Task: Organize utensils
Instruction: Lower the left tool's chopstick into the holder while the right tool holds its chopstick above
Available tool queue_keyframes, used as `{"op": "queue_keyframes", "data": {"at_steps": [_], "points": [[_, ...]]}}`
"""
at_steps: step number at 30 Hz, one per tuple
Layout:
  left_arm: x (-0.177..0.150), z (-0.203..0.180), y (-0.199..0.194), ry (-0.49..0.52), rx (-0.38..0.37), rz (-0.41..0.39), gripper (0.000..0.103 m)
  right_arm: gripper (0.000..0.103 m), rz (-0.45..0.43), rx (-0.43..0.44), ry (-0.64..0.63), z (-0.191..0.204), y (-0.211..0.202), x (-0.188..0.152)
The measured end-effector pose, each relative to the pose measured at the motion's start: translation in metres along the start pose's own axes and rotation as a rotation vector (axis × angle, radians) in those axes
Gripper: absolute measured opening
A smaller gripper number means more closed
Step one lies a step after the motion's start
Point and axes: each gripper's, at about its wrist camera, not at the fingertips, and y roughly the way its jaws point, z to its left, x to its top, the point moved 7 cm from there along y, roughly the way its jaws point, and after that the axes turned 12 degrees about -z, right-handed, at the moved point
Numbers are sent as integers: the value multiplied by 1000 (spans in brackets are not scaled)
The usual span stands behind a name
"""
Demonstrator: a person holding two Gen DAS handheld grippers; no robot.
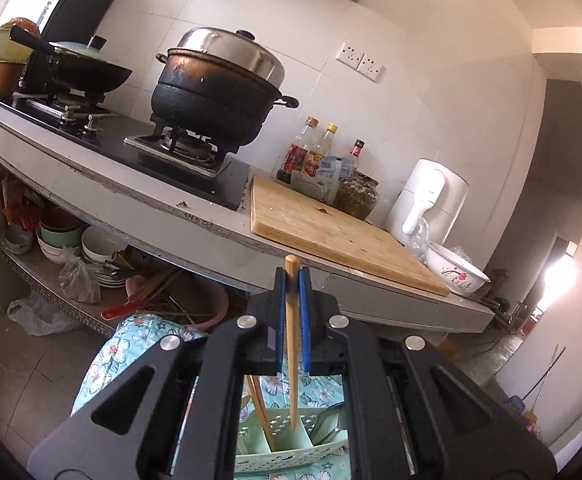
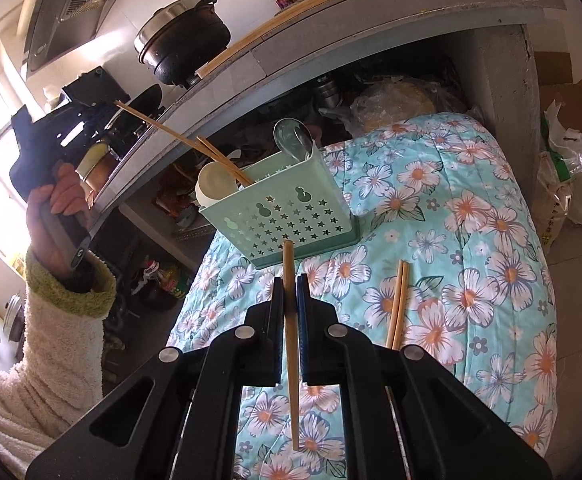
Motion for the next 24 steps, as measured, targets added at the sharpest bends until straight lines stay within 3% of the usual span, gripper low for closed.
{"op": "queue_keyframes", "data": {"at_steps": [9, 15, 18, 24], "points": [[-47, 16, 38, -16, 44, 57, 6, 7, 7, 0, -2, -1, -1, -1], [-87, 28, 51, -68, 26, 170, 6, 7, 12, -2, -3, -1, -1, -2], [-101, 31, 46, -91, 0, 221, 16, 7, 12, -2, -2, -1, -1, -2], [-102, 27, 20, -74, -45, 209, 32, 7, 16, -2, -8, 4, -1, -3]]}}
